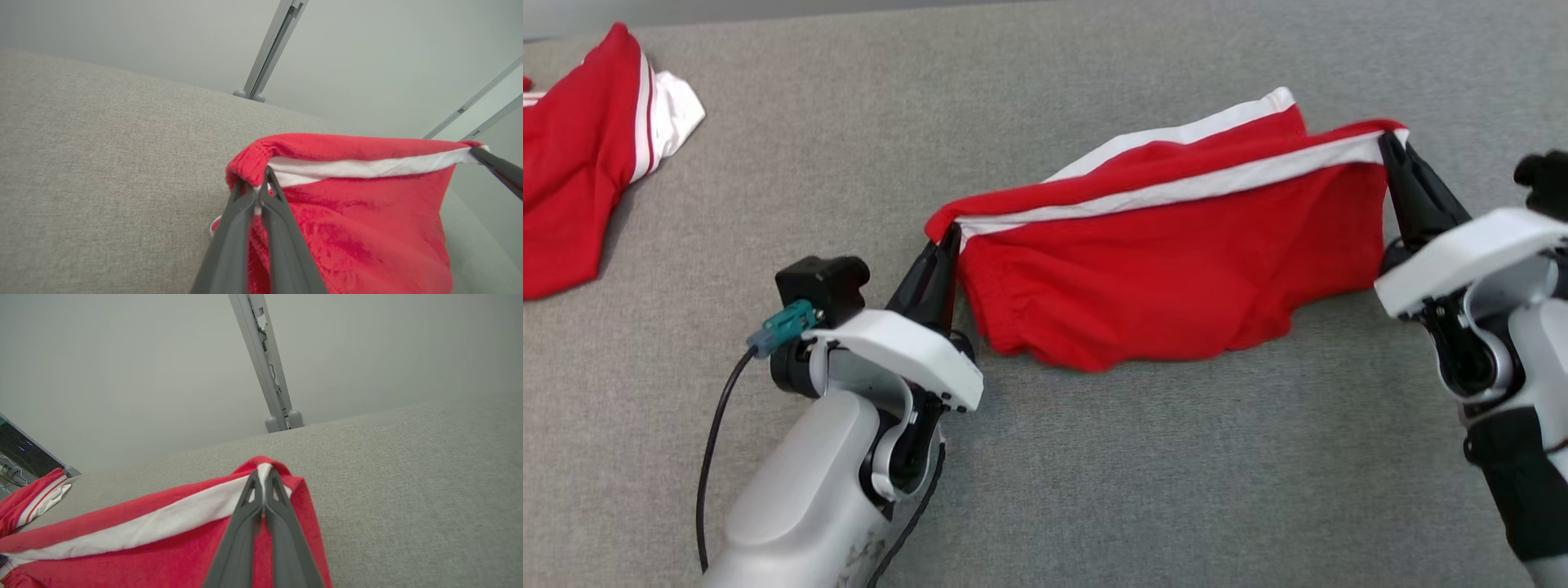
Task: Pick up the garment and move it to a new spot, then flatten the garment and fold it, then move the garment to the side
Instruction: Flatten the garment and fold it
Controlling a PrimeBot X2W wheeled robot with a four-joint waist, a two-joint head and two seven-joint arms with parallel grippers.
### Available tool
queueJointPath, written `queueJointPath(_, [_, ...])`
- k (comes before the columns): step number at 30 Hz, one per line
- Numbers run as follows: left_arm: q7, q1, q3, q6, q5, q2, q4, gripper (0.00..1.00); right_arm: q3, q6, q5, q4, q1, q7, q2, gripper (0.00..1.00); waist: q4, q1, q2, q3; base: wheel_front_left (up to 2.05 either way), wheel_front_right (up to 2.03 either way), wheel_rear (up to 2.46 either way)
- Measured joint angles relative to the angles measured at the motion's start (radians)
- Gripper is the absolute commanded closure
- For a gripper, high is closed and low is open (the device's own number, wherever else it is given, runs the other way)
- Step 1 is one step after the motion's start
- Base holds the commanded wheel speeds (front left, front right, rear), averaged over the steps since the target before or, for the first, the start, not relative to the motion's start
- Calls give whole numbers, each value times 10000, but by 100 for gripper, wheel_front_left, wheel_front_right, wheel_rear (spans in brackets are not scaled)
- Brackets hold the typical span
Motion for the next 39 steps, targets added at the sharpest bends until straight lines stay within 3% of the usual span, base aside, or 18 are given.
queueJointPath(10, [-81,-890,-167,-161,-77,-433,1147,100,1287,0,464,2669,-2249,92,-209,100,561,0,-1,523,0,0,0])
queueJointPath(20, [-182,-1197,-437,-234,-127,-585,1641,100,2345,2,779,4236,-3245,-192,-267,100,750,0,0,509,0,0,0])
queueJointPath(21, [-182,-1248,-472,-244,-125,-596,1661,100,2424,2,798,4408,-3337,-257,-265,85,755,0,0,512,0,0,0])
queueJointPath(22, [-182,-1282,-518,-251,-115,-612,1674,91,2485,0,809,4594,-3441,-360,-265,68,759,0,0,516,0,0,0])
queueJointPath(23, [-188,-1292,-569,-272,-92,-621,1685,71,2541,0,834,4786,-3539,-454,-265,56,762,0,0,518,0,0,0])
queueJointPath(24, [-199,-1296,-608,-274,-82,-633,1689,55,2587,0,851,4955,-3639,-548,-259,0,768,-1,0,518,0,0,0])
queueJointPath(25, [-230,-1304,-669,-305,-44,-640,1682,12,2635,2,867,5085,-3720,-665,-247,0,774,-1,0,514,0,0,0])
queueJointPath(26, [-261,-1306,-775,-337,-21,-646,1649,0,2759,0,876,5333,-3874,-890,-222,0,796,0,0,501,0,0,0])
queueJointPath(31, [-272,-1081,-1007,-493,63,-587,1417,0,3114,0,957,5749,-4107,-1394,-203,0,859,0,0,437,0,0,0])
queueJointPath(39, [-401,-340,-1118,-387,63,-343,790,0,3753,2,1373,5774,-4177,-1856,-451,0,898,0,0,264,0,0,0])
